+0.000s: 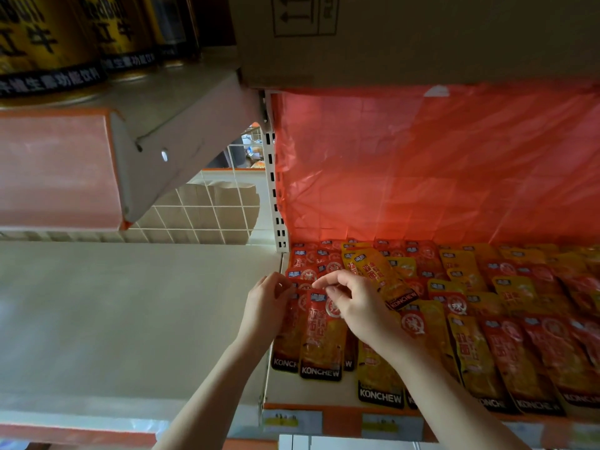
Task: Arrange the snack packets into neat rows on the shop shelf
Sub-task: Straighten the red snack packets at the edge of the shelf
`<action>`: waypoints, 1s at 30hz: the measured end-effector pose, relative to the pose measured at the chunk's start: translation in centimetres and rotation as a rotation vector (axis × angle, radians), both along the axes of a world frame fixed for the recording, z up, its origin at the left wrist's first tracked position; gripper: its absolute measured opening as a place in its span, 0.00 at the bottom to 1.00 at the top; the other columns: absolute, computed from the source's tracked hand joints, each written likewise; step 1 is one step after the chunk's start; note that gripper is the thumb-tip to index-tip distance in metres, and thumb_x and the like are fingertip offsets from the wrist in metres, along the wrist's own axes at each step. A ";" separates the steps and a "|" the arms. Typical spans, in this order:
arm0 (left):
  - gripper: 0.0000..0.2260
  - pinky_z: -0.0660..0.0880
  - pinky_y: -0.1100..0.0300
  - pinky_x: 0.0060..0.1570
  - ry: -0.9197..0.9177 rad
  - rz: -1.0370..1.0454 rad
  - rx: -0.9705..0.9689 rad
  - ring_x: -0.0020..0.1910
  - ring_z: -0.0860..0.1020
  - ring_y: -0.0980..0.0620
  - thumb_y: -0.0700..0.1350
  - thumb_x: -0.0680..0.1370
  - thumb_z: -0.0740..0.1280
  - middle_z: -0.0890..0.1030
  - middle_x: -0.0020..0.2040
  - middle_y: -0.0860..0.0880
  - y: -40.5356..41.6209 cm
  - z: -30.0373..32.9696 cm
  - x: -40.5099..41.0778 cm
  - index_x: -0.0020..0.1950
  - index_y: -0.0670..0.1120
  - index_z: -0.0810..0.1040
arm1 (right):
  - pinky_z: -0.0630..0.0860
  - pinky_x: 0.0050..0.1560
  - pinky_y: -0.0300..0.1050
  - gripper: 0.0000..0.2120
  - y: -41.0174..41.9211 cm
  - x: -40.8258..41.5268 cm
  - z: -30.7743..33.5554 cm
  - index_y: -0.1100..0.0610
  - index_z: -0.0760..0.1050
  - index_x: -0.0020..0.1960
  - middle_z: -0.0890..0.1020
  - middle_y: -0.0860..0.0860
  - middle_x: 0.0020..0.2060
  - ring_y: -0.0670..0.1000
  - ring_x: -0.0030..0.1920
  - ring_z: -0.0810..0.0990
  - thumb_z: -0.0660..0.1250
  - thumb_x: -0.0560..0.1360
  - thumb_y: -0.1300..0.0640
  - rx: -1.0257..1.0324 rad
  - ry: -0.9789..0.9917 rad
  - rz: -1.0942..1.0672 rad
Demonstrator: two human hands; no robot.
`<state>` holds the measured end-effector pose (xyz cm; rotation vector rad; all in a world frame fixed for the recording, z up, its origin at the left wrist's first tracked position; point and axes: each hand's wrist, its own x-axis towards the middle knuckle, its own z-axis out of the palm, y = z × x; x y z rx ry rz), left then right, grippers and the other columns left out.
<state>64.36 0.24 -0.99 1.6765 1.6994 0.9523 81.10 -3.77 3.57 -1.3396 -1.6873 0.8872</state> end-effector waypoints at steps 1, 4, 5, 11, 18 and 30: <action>0.02 0.72 0.62 0.35 -0.001 -0.005 0.004 0.38 0.76 0.53 0.41 0.75 0.68 0.78 0.40 0.50 -0.1 -0.2 -0.1 0.43 0.46 0.77 | 0.70 0.37 0.27 0.11 0.0 -0.6 -0.2 0.54 0.79 0.48 0.80 0.42 0.43 0.37 0.36 0.77 0.62 0.78 0.66 0.002 0.002 0.016; 0.01 0.75 0.61 0.36 -0.021 -0.017 -0.012 0.38 0.78 0.51 0.39 0.74 0.69 0.80 0.38 0.50 -0.4 -0.1 -0.7 0.43 0.45 0.78 | 0.70 0.51 0.28 0.10 0.0 -2.7 -1.4 0.54 0.80 0.49 0.80 0.47 0.49 0.40 0.50 0.77 0.62 0.77 0.65 -0.001 -0.051 0.073; 0.02 0.74 0.64 0.34 -0.021 -0.025 -0.024 0.37 0.78 0.53 0.39 0.74 0.69 0.80 0.37 0.51 -0.4 0.1 -0.9 0.43 0.45 0.78 | 0.70 0.53 0.29 0.09 0.0 -3.4 -1.9 0.56 0.80 0.50 0.79 0.48 0.49 0.41 0.51 0.77 0.62 0.77 0.66 0.021 -0.091 0.077; 0.05 0.79 0.61 0.33 -0.065 -0.029 -0.030 0.37 0.78 0.53 0.36 0.75 0.67 0.78 0.41 0.47 -0.4 0.9 -2.4 0.46 0.46 0.77 | 0.68 0.54 0.29 0.12 0.0 -4.5 -4.0 0.57 0.77 0.55 0.76 0.49 0.52 0.46 0.53 0.76 0.64 0.74 0.68 0.197 -0.334 0.054; 0.05 0.78 0.61 0.29 -0.142 0.026 -0.182 0.33 0.79 0.52 0.34 0.76 0.64 0.78 0.38 0.48 -0.9 0.5 -2.3 0.48 0.43 0.76 | 0.70 0.54 0.31 0.08 0.3 -4.3 -3.7 0.57 0.79 0.52 0.76 0.49 0.50 0.45 0.52 0.76 0.65 0.76 0.66 0.112 -0.229 0.052; 0.07 0.80 0.51 0.39 -0.019 0.013 -0.131 0.38 0.80 0.51 0.38 0.77 0.63 0.80 0.40 0.50 -0.6 0.1 -1.9 0.46 0.50 0.78 | 0.65 0.55 0.29 0.11 -0.2 -4.5 -4.7 0.57 0.78 0.51 0.76 0.49 0.47 0.46 0.52 0.73 0.67 0.71 0.69 0.282 -0.343 -0.015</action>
